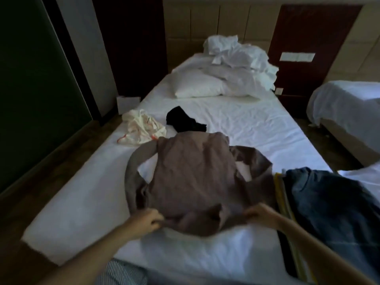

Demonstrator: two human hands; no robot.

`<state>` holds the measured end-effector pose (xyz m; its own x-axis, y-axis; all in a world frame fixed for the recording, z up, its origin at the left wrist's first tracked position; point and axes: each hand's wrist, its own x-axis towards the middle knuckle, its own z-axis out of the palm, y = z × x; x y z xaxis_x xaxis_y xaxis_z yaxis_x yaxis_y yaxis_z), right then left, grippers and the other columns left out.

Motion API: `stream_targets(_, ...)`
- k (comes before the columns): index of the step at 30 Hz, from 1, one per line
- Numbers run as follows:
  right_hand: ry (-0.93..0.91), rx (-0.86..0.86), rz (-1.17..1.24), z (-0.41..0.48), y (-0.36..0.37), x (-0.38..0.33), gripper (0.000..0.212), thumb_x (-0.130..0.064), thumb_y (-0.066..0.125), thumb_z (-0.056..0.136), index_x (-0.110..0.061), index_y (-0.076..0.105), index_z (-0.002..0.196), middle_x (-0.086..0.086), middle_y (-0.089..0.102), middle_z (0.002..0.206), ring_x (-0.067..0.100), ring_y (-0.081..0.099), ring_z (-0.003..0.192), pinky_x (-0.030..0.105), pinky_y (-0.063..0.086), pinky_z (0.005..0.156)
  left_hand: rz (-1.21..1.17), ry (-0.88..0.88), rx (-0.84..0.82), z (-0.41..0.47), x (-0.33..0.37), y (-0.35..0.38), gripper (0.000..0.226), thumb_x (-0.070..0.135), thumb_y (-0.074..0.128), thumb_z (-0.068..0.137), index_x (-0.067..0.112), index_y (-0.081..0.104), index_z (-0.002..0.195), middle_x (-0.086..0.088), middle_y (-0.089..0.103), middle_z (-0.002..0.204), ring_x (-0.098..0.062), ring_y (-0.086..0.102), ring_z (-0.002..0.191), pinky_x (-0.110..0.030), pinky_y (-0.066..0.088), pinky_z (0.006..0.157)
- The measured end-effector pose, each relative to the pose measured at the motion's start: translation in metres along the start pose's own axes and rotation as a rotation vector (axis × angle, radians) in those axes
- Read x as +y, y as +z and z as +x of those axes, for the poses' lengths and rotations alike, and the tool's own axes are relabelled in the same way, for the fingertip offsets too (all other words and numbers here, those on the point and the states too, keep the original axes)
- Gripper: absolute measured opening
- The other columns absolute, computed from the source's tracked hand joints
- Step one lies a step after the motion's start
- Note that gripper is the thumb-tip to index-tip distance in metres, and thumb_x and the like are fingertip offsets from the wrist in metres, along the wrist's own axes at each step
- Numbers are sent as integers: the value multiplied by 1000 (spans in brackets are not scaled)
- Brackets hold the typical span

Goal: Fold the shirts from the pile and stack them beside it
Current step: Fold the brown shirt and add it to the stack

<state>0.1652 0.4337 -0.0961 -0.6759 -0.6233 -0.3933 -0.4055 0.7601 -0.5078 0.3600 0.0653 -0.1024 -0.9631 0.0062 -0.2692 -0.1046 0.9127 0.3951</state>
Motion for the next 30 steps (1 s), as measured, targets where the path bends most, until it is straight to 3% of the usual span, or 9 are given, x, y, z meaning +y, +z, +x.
stream_targets(2,-22,-86,-162,-24,45,2,43,-46,51,80,-18,73,104,-1,71,105,9,64,99,22,47,87,-51,-92,-10,-26,-2,50,42,15,51,93,24,55,133,3,51,128,-17,52,119,-14,34,88)
stream_targets(5,-39,-4,-253,-30,58,-8,18,-29,52,90,-29,70,95,-6,69,107,11,63,101,13,41,82,-106,-113,81,-39,-6,78,54,11,51,91,32,44,140,4,47,121,-16,52,115,-14,35,87)
stream_targets(7,-140,-23,-250,-24,54,-13,17,-28,52,81,-30,64,92,2,69,103,16,66,96,14,42,81,-90,-102,89,-37,-8,76,53,11,51,91,32,46,139,-2,48,126,-19,49,121,-19,36,93)
stream_targets(11,-20,-483,-425,-9,54,-46,52,-27,60,82,-25,43,131,1,35,136,26,33,130,35,34,105,-16,-67,14,-27,-9,65,51,19,54,89,28,47,138,-5,48,128,-20,48,121,-23,38,89)
stream_targets(14,-55,-387,-356,2,64,-79,57,-40,58,80,-36,36,132,-1,23,141,28,23,133,36,27,109,-29,-4,-163,-24,-16,52,65,46,56,79,28,41,140,0,44,119,-18,48,115,-21,36,85)
stream_targets(17,-171,-180,-382,10,86,-111,56,-45,52,90,-36,30,141,-1,20,146,27,17,137,37,12,113,-258,-49,-312,-21,-23,34,49,39,64,84,24,54,129,5,50,109,-18,55,108,-26,42,91)
stream_targets(20,-256,-101,-312,20,111,-150,57,-49,48,92,-33,30,143,2,24,147,27,17,138,37,9,113,-390,-124,37,-11,-29,14,33,33,64,80,16,68,109,2,60,98,-18,61,96,-28,46,88)
stream_targets(23,-332,-62,-238,32,137,-184,63,-48,51,91,-27,28,146,4,26,146,25,17,139,35,9,112,-206,-234,392,6,-41,-4,29,13,63,85,10,64,114,-11,58,112,-28,56,105,-30,42,88)
stream_targets(30,-366,-60,-287,61,191,-236,89,-49,56,88,-24,-1,152,5,-6,159,24,-10,145,43,-8,115,-15,-534,271,40,-83,-22,74,9,56,89,21,17,150,-10,20,154,-35,28,135,-41,34,106)
